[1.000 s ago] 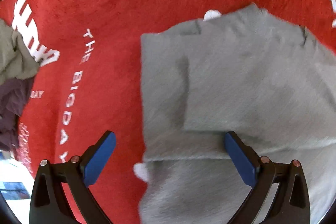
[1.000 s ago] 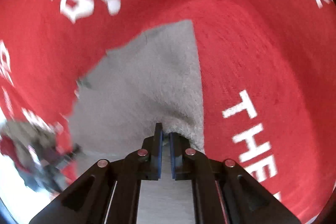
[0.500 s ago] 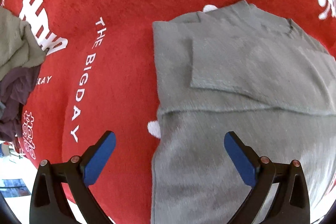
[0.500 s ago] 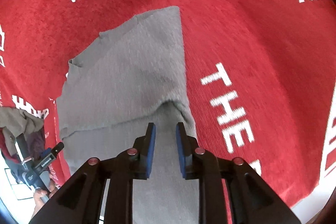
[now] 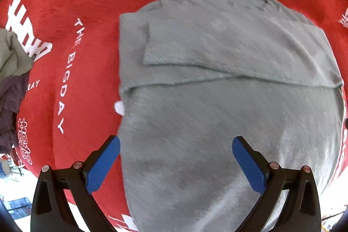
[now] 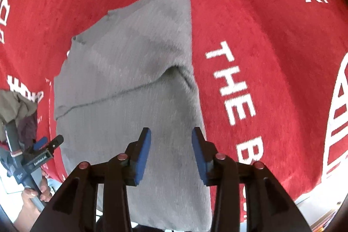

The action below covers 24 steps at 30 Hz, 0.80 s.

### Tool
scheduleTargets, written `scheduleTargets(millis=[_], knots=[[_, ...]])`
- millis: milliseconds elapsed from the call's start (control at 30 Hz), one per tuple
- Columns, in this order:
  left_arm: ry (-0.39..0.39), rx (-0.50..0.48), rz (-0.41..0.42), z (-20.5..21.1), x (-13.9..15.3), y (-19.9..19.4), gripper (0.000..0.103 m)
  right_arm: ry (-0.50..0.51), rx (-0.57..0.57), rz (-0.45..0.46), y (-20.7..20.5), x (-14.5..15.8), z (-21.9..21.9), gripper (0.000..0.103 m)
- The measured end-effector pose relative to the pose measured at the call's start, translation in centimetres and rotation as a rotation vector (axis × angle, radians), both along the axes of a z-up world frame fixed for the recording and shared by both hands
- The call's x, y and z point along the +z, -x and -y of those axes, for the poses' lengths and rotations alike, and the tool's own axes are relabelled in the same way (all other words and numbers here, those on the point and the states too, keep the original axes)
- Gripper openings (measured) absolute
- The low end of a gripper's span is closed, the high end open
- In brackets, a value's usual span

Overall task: Fold small clothes
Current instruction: 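Open the right tool and withdraw it from the folded side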

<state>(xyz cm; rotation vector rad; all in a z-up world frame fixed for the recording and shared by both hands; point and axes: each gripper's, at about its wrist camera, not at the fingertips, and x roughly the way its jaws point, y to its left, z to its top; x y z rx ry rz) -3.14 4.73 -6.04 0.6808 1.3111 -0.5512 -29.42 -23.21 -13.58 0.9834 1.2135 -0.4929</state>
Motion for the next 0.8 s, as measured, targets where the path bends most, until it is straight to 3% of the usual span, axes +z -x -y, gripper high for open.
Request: scheduleTargets(millis=[167, 500, 800], knots=[[-0.017, -0.015, -0.044, 0.4, -0.6, 1.4, 0.103, 0.001, 0.046, -0.009, 0.2, 0.0, -1.3, 0.043], [-0.052, -0.045, -0.046, 2.1, -0.2, 2.2, 0.103, -0.007, 0.06, 0.009, 1.0, 0.3, -1.3, 0.042], [-0.073, -0.014, -0.069, 2.9, -0.1, 3.5, 0.103, -0.029, 0.127, 0.041, 0.1, 0.9, -0.7, 0.046]])
